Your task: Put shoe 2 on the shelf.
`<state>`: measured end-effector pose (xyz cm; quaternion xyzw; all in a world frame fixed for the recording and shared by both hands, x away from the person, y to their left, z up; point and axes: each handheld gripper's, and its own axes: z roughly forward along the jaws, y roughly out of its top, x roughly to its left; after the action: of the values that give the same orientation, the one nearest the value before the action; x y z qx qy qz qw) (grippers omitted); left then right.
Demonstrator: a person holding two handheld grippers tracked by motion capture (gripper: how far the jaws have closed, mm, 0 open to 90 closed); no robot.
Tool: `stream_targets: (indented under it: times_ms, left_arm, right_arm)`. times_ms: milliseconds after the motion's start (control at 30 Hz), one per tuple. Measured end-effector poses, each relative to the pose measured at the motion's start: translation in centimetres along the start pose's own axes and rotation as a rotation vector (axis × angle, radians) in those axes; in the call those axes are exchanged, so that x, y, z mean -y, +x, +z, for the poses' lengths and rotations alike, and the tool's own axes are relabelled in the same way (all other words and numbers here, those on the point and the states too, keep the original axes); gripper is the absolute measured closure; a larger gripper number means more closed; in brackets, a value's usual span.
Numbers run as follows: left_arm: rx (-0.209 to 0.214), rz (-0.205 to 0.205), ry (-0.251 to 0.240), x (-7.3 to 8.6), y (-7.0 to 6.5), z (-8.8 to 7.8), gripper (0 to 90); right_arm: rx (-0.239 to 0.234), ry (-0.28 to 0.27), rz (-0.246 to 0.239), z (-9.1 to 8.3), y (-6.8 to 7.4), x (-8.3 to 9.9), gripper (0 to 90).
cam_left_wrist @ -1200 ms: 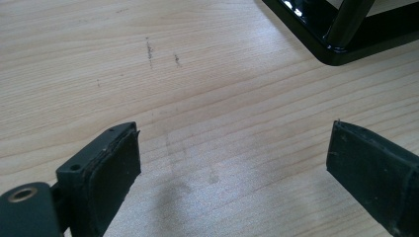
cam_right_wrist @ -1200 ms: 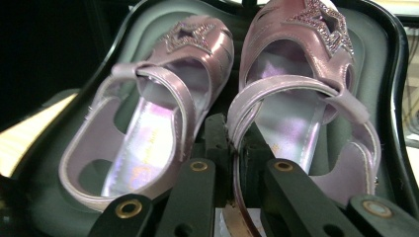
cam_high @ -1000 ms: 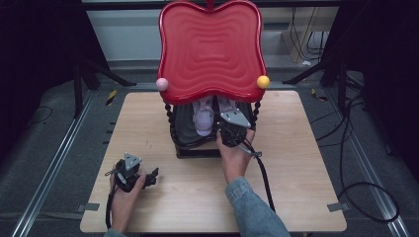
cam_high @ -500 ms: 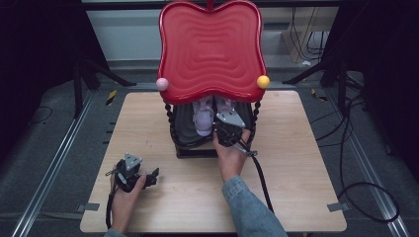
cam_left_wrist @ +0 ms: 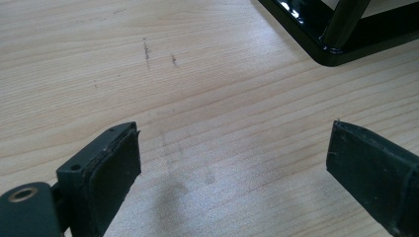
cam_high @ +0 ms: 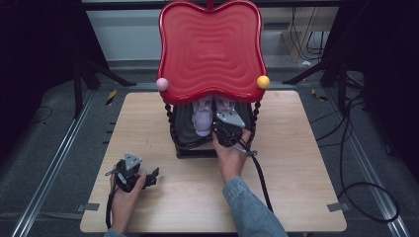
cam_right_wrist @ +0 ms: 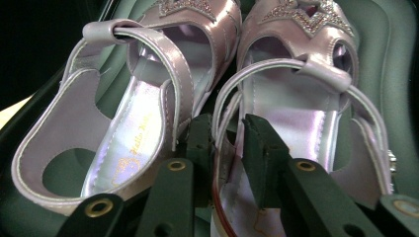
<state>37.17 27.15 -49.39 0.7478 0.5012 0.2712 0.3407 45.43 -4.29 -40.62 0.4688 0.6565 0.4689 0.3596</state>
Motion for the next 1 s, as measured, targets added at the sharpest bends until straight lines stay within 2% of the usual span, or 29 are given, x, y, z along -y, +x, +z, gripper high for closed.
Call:
stream_targets:
  times_ms: [100, 267, 333, 467, 533, 867, 1000]
  left_arm:
    - [0.001, 0.001, 0.0, 0.0, 0.0, 0.0, 5.8]
    - [0.002, 0.004, 0.001, 0.0, -0.1, -0.1, 5.8]
    - [0.002, 0.003, -0.001, 0.0, -0.2, -0.1, 5.8]
    - [0.002, 0.001, -0.001, 0.0, -0.1, -0.1, 5.8]
    - [0.001, 0.0, -0.003, 0.0, -0.1, -0.1, 5.8]
    - [0.002, -0.001, -0.002, 0.0, -0.1, -0.1, 5.8]
    - [0.002, 0.001, -0.002, 0.0, -0.2, -0.1, 5.8]
  right_arm:
    - [0.001, 0.002, -0.001, -0.4, -0.1, 0.0, 68.8]
    - [-0.007, 0.002, -0.02, -1.4, 0.2, -0.1, 69.1]
    - [-0.009, 0.0, -0.028, -1.9, 0.4, 0.0, 72.1]
    - [-0.032, 0.014, -0.026, -2.1, 0.2, 0.2, 83.8]
    - [-0.038, 0.009, -0.023, -2.2, 0.2, 0.0, 85.6]
    - [-0.059, 0.023, -0.027, -1.7, 0.6, -0.5, 85.6]
    - [-0.059, 0.024, -0.031, -1.9, 0.5, -0.5, 81.0]
